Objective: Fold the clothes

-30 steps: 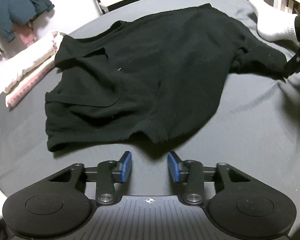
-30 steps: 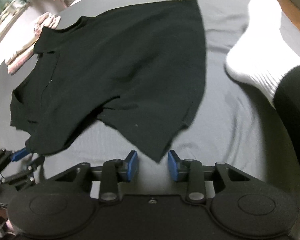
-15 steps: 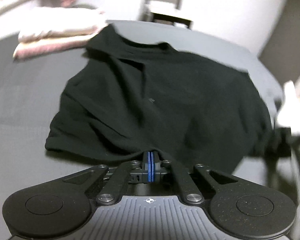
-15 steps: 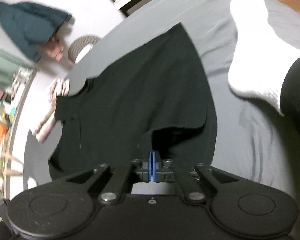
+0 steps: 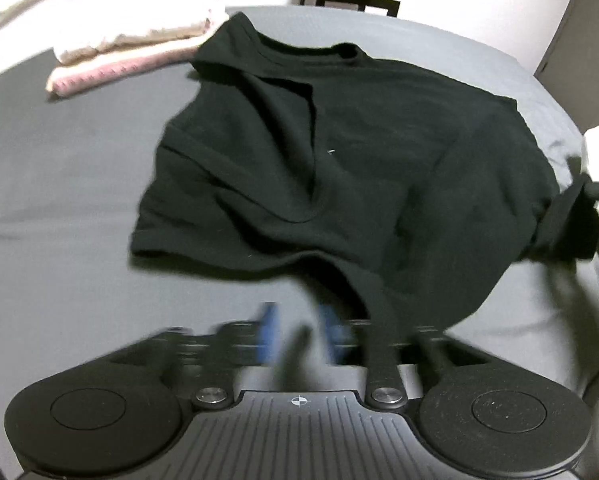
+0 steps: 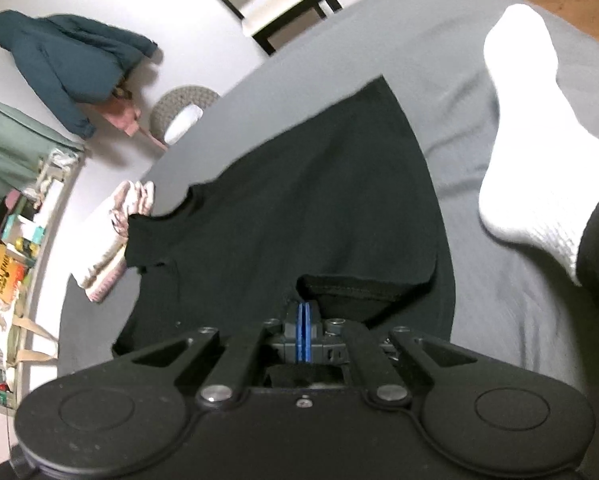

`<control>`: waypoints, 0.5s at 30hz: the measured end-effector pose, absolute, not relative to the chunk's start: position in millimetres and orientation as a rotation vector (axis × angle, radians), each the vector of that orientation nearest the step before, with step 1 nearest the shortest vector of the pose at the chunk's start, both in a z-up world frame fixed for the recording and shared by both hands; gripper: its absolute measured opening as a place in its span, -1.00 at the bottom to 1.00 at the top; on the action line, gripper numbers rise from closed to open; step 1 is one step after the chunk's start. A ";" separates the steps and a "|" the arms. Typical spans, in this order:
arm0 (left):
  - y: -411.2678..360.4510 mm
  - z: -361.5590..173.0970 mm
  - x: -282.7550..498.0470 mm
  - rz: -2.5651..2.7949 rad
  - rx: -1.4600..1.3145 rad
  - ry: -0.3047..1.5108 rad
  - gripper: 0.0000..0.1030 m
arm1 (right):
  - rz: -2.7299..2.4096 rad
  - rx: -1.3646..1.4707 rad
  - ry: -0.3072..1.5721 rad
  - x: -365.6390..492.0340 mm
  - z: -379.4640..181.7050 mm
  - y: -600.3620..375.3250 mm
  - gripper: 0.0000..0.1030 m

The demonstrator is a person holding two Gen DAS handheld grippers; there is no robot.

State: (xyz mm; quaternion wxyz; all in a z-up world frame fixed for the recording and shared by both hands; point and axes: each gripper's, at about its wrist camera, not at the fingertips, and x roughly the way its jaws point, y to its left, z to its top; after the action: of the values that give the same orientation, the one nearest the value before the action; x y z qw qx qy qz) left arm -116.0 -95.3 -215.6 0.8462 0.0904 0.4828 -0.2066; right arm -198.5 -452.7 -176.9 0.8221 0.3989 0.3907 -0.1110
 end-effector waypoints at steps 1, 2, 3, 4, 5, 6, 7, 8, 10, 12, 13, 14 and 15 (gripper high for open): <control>-96.0 -214.9 -124.4 -0.458 0.227 0.979 0.68 | -0.241 0.851 0.823 -201.3 -174.1 -453.7 -0.96; -98.5 -214.1 -132.4 -0.487 0.275 0.933 0.72 | -0.245 0.855 0.814 -203.1 -172.4 -454.4 -0.96; -101.4 -213.4 -140.2 -0.516 0.323 0.886 0.72 | -0.250 0.860 0.806 -204.9 -170.7 -455.0 -0.96; -104.1 -213.3 -144.8 -0.546 0.364 0.859 0.72 | -0.254 0.864 0.797 -206.7 -169.1 -455.7 -0.96; -109.2 -215.1 -147.4 -0.559 0.413 0.835 0.72 | -0.254 0.871 0.783 -207.0 -168.0 -456.7 -0.96; -114.8 -217.2 -149.7 -0.569 0.464 0.810 0.72 | -0.250 0.876 0.765 -207.1 -166.5 -457.0 -0.96; -120.4 -219.4 -152.0 -0.578 0.516 0.785 0.72 | -0.247 0.875 0.750 -206.3 -165.0 -456.7 -0.96; -127.6 -223.4 -156.2 -0.573 0.588 0.761 0.72 | -0.245 0.874 0.735 -205.4 -163.6 -456.5 -0.96; -140.6 -231.5 -162.6 -0.574 0.710 0.724 0.72 | -0.246 0.871 0.713 -201.7 -162.0 -458.3 -0.96; -149.2 -236.0 -159.8 -0.604 0.722 0.733 0.71 | -0.260 0.871 0.703 -197.3 -163.3 -461.0 -0.96; -150.8 -237.2 -157.3 -0.617 0.691 0.756 0.71 | -0.268 0.871 0.699 -194.5 -164.5 -463.0 -0.96; -151.4 -237.7 -153.7 -0.629 0.643 0.781 0.54 | -0.276 0.871 0.695 -191.7 -165.6 -465.0 -0.96; -149.8 -237.1 -152.7 -0.632 0.611 0.800 0.27 | -0.284 0.871 0.691 -189.0 -166.8 -467.0 -0.96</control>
State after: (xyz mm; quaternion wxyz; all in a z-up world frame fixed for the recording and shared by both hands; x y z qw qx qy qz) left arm -152.7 -149.8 -237.1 0.8286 0.2877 0.3770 -0.2977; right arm -189.0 -467.0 -166.8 0.8398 0.4121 0.3269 -0.1343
